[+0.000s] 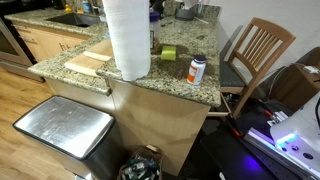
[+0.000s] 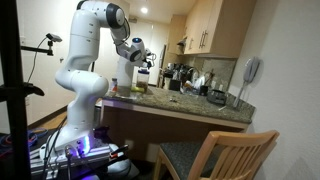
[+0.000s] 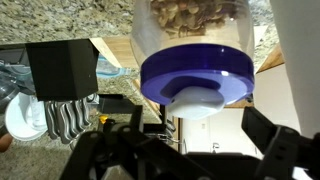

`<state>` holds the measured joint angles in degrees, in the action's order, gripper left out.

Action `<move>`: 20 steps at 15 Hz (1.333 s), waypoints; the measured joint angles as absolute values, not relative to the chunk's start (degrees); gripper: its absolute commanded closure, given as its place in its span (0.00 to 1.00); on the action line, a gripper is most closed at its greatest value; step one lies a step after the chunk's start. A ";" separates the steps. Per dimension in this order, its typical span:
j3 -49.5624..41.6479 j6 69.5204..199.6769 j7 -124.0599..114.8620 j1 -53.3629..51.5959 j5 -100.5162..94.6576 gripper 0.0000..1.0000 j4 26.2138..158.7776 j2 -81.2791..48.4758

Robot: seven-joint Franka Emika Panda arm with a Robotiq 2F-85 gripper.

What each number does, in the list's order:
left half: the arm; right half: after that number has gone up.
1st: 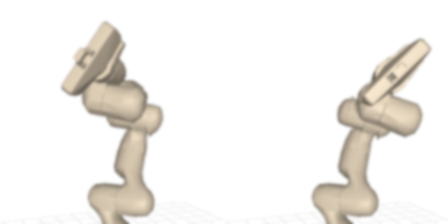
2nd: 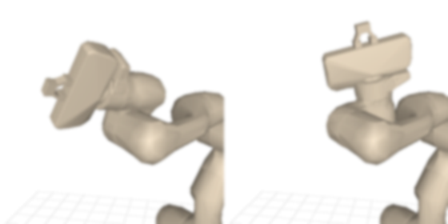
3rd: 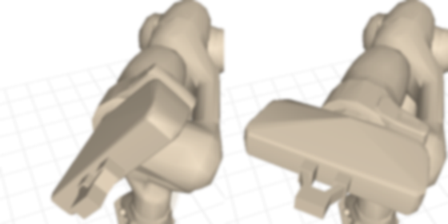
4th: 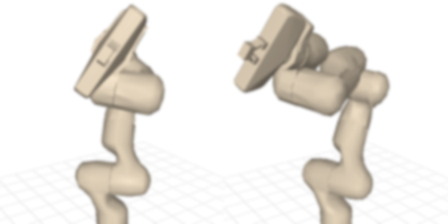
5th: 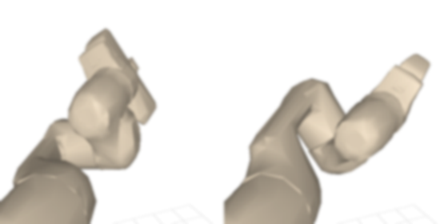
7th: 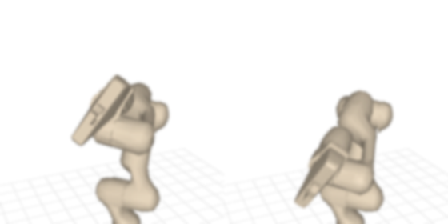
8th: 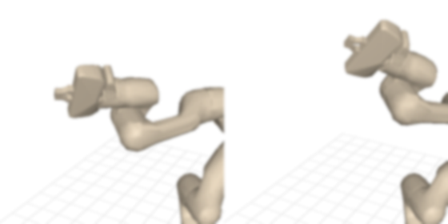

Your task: Move the white object from the top of the clear container and put it on the countertop

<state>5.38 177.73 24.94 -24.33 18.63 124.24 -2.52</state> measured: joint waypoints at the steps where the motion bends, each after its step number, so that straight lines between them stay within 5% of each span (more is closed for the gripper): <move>1: 5.41 178.28 24.77 -24.38 18.68 0.00 123.98 -3.05; 11: 6.29 178.57 24.44 -24.57 19.48 0.00 123.34 -4.76; 13: 6.28 178.57 24.44 -24.57 19.48 0.26 123.34 -4.73; 20: 6.93 178.57 24.44 -24.58 19.64 0.80 123.30 -4.77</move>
<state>6.93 178.57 24.44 -24.58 19.64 123.30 -4.77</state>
